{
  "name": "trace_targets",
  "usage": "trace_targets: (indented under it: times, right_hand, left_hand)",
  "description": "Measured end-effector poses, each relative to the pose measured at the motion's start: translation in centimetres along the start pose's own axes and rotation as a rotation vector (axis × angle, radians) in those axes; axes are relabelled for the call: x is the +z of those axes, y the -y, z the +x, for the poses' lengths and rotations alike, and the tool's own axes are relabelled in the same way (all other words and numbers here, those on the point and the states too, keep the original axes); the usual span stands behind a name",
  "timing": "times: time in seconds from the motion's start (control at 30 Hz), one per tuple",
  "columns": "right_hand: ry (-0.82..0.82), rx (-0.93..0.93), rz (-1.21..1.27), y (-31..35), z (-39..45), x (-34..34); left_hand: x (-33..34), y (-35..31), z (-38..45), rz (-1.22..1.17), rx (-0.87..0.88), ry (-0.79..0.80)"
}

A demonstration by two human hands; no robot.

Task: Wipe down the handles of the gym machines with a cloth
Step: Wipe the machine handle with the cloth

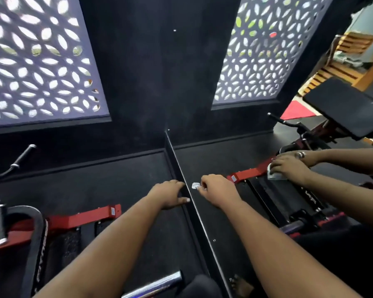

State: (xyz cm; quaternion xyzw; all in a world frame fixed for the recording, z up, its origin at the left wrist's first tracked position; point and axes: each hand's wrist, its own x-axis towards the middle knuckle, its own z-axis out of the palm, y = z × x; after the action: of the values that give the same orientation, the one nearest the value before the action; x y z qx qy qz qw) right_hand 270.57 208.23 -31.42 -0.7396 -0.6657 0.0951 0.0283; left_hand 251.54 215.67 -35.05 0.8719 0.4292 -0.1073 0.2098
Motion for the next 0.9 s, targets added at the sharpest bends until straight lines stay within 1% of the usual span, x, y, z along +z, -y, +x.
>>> trace_targets:
  times: [0.23,0.47,0.63,0.77,0.9]
  right_hand:
    - [0.004,-0.058,0.043,0.5,5.6,-0.1]
    - [0.032,-0.149,0.090,4.3,13.5,-0.1]
    - [0.066,-0.194,0.173,9.1,21.1,0.4]
    - [0.137,-0.203,0.333,15.0,27.8,1.4]
    - [0.217,-0.241,0.429,21.5,33.4,2.7]
  left_hand:
    - [-0.4,3.0,2.4,-0.001,-0.114,0.020]
    - [-2.7,9.1,4.2,-0.036,-0.245,-0.037]
    - [-4.3,16.0,5.8,-0.114,-0.356,-0.052]
    - [-6.3,22.9,6.1,-0.179,-0.435,-0.055]
    - [-7.8,29.8,4.8,-0.253,-0.536,-0.096]
